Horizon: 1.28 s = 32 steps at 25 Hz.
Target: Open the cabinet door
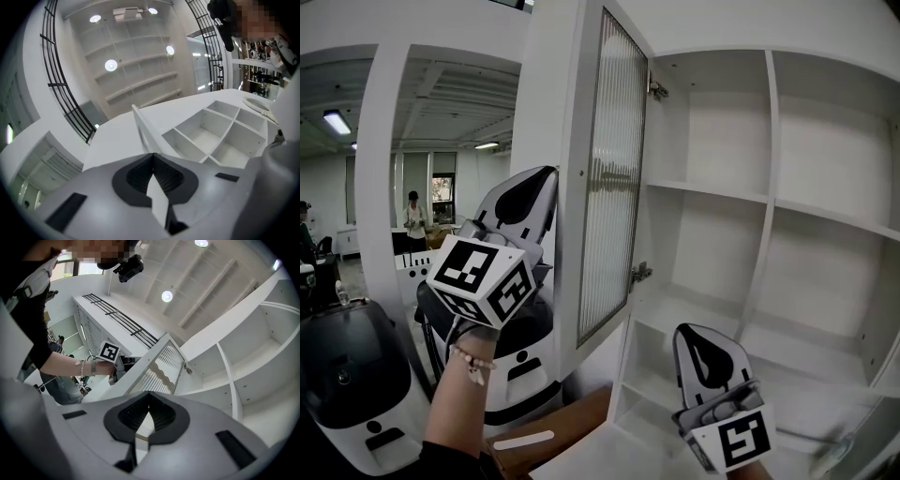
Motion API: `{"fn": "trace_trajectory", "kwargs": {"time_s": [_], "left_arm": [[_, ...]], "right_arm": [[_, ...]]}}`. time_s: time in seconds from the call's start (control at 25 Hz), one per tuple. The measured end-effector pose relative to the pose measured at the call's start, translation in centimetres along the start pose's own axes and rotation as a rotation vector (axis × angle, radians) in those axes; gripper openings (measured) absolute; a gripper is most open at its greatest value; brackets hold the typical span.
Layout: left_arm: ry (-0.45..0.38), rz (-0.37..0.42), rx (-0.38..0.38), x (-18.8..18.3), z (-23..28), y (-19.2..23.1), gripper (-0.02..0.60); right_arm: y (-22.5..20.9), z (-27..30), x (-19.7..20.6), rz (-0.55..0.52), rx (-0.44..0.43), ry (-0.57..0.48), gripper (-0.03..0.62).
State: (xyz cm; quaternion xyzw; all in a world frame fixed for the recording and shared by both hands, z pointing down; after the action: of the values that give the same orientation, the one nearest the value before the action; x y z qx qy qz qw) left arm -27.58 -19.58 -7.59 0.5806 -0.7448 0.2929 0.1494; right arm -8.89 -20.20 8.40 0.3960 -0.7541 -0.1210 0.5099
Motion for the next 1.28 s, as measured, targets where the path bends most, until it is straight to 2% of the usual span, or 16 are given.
{"fn": "trace_trajectory", "kwargs": {"time_s": [0.28,0.44,0.8,1.28], "left_arm": [[0.029,-0.042,-0.107,1.3,-1.5,4.3,0.0],[0.051,-0.008,-0.119,1.6,-2.3,5.1,0.0],[0.058,0.077,-0.113,0.7,-3.3,3.8,0.0],[0.06,0.075,-0.083,-0.6,-4.6,-0.8,0.0]], "right_arm": [[0.6,0.6,0.6,0.011,-0.024,-0.008,0.0],[1.1,1.1,0.7,0.02,-0.033,-0.007,0.0],[1.7,1.6,1.2,0.035,-0.049,-0.002,0.0],[1.3,0.5,1.1,0.044,-0.031,0.0,0.0]]}}
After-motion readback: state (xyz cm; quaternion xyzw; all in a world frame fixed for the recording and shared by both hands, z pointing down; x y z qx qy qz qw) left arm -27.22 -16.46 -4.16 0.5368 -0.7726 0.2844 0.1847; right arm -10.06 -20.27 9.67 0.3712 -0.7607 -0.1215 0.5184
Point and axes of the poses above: the fingertips, and each gripper's own axes: z forward along the fingers, y to its left, x out of its underside, the point moved 1 cm from there along -z, backward along the fingers, and after that the axes turned 9 degrees about -x, right-handed, at the moved point
